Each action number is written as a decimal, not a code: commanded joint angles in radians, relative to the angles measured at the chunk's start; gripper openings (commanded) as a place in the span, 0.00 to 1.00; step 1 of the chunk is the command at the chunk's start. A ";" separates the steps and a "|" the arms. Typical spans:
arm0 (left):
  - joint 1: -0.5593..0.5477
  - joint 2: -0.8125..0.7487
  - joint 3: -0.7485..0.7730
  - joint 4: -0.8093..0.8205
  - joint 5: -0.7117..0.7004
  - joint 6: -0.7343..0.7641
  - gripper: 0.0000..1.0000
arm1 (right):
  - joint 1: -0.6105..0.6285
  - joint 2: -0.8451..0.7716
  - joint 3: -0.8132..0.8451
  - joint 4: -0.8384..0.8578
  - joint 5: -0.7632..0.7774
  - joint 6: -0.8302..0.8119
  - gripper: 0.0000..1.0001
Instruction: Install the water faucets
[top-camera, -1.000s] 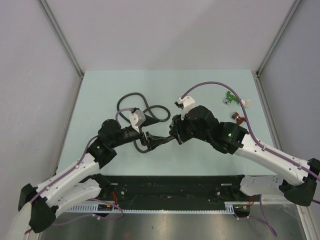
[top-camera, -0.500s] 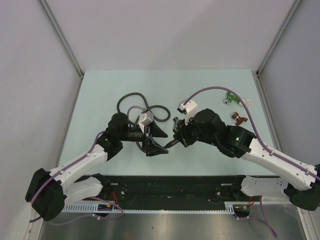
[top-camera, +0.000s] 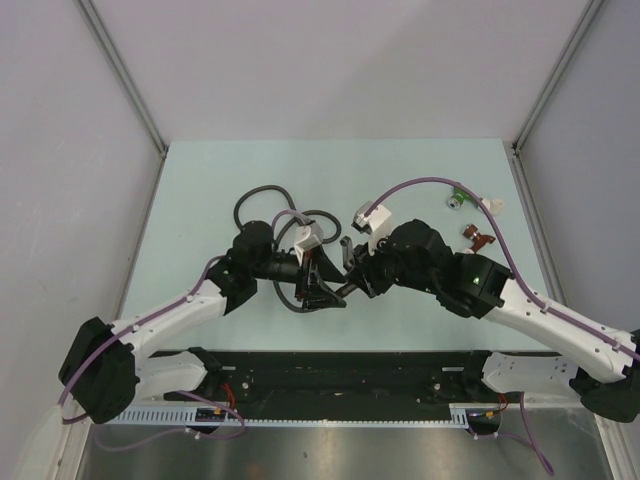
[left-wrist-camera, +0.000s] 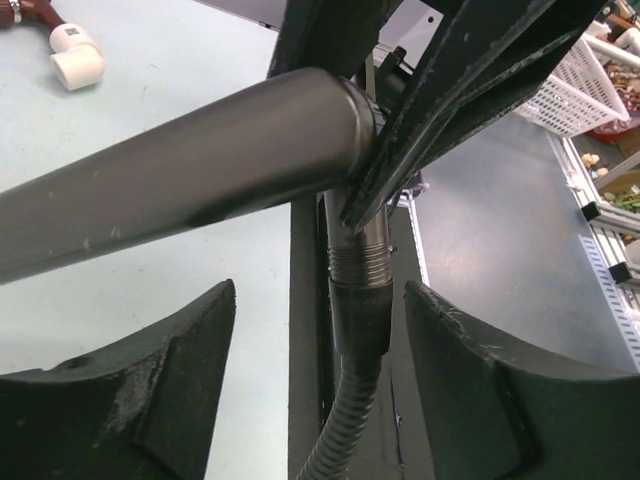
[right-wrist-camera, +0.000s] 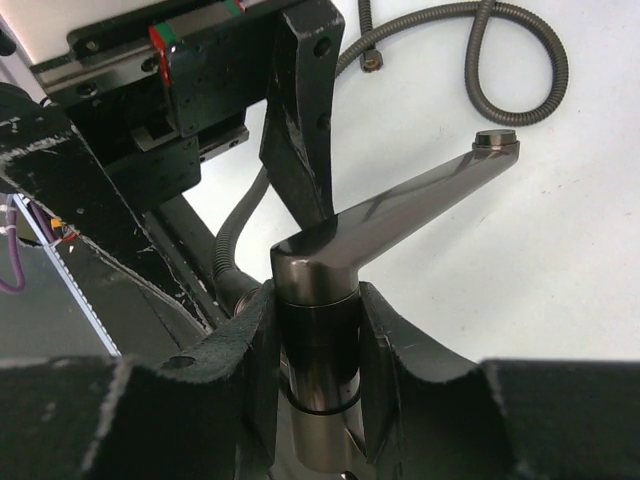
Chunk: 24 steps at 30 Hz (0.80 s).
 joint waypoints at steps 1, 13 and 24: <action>-0.025 0.016 0.051 0.010 0.028 0.022 0.65 | 0.008 -0.032 0.016 0.107 -0.014 -0.017 0.00; -0.117 -0.091 0.051 -0.105 -0.329 0.163 0.00 | 0.018 -0.020 0.012 0.079 0.069 0.090 0.00; -0.456 -0.254 -0.007 -0.083 -1.066 0.407 0.00 | -0.004 0.000 0.012 0.035 0.160 0.297 0.00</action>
